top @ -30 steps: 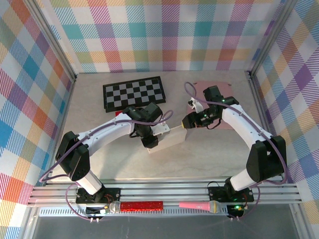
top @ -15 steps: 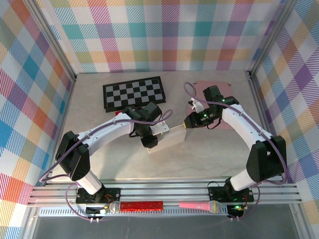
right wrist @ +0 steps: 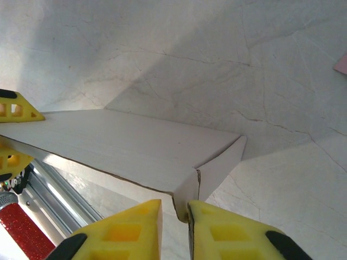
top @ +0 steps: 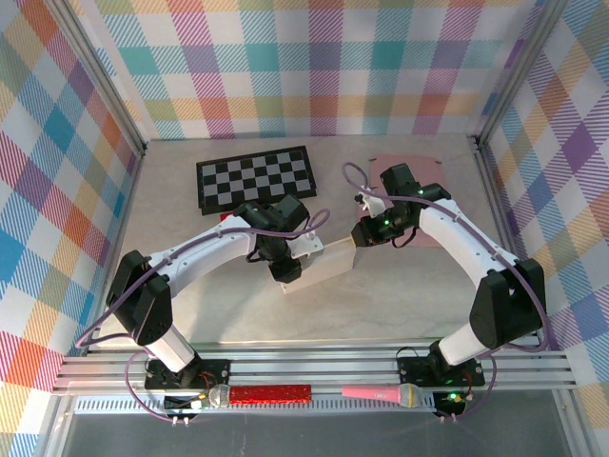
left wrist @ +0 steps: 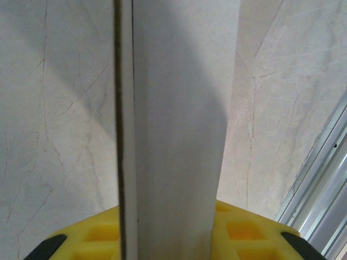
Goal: Fold the paper box
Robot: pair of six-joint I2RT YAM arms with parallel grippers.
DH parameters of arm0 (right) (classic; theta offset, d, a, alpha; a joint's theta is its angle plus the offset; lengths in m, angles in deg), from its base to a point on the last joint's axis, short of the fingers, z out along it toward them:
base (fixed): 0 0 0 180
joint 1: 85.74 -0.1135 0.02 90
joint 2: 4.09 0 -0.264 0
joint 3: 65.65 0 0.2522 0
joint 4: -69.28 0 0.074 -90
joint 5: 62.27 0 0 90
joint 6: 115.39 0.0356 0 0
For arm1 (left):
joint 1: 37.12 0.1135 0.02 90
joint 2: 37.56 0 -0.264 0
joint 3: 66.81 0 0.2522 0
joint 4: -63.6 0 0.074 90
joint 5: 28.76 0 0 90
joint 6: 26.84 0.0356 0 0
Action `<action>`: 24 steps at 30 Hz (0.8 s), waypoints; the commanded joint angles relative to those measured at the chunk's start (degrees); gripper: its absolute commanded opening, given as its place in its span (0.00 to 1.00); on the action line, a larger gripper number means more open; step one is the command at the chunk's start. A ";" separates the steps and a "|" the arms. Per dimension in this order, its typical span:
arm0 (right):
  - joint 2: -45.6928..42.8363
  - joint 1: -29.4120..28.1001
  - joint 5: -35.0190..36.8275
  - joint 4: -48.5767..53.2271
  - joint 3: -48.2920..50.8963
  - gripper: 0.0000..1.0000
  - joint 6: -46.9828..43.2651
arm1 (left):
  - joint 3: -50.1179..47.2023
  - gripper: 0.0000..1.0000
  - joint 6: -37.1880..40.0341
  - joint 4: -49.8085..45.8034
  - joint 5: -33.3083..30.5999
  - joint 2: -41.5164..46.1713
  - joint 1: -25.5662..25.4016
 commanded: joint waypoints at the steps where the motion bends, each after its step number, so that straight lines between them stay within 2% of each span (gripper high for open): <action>1: 0.52 -0.65 1.59 0.49 -1.97 0.16 -0.05 | 1.22 0.27 0.77 -2.22 0.82 -0.85 0.43; 13: 0.71 -2.03 4.78 -0.02 -2.10 0.00 1.63 | 1.20 0.27 0.45 -1.86 0.91 -0.77 0.51; 24: -2.09 -4.92 5.45 -1.17 -0.02 0.00 9.44 | 0.01 0.31 -1.77 0.68 1.53 0.83 2.38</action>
